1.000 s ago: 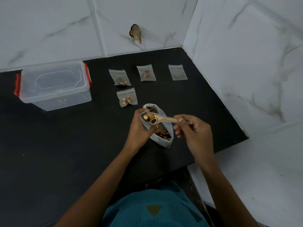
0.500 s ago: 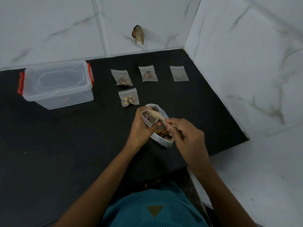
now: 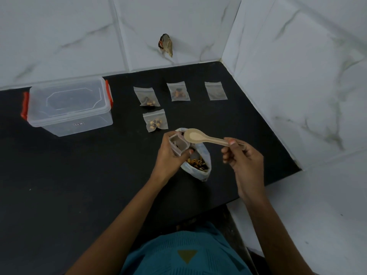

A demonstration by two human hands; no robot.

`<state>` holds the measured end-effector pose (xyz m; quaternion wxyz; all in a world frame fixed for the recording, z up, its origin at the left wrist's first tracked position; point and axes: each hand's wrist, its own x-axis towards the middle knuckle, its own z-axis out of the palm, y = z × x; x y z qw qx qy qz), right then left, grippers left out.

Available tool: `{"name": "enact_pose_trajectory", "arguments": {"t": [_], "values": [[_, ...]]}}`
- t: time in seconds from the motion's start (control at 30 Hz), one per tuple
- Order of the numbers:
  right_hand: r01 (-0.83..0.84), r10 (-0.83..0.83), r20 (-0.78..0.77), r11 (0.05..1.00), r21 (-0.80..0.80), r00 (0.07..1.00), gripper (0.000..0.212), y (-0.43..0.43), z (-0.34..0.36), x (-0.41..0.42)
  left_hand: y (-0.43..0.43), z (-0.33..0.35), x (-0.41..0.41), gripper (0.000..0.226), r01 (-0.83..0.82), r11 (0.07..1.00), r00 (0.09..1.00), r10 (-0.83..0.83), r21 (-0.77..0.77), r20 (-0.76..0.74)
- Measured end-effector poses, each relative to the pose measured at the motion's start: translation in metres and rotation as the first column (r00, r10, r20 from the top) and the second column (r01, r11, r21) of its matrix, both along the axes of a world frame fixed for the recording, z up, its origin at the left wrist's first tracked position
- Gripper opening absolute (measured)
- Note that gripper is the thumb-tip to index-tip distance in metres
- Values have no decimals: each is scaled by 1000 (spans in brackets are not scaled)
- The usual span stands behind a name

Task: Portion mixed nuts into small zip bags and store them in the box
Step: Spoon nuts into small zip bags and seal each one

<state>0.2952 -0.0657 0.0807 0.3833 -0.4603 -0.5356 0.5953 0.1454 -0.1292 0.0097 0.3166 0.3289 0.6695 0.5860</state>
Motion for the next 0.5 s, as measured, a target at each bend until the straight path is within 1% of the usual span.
{"name": "enact_pose_trajectory", "arguments": {"t": [0.07,0.13,0.2,0.27,0.33,0.4,0.5], "values": [[66,-65,49,998,-19,997,17,3,-5,2,-3,-1,-2,51,-4,1000,1000,4,-6,0],[101,-104,134,994,30,985,16,5,-15,3,-6,-3,-5,52,-21,1000,1000,20,-11,-12],[102,-116,234,992,73,965,13,4,-31,0,-8,-4,-6,52,-35,999,999,34,-14,-30],[129,-138,299,990,50,944,11,2,-49,-4,-9,-4,-6,52,-41,999,999,41,-16,-27],[160,-161,330,987,29,930,13,0,-64,-7,-10,-4,-5,52,-45,999,999,45,-18,-15],[133,-142,375,990,50,916,15,-3,-74,-11,-11,-6,-5,52,-47,999,999,47,-14,-4],[37,-97,474,990,134,875,14,-5,-82,-11,-12,-8,-4,53,-40,999,999,40,-18,-12]]}}
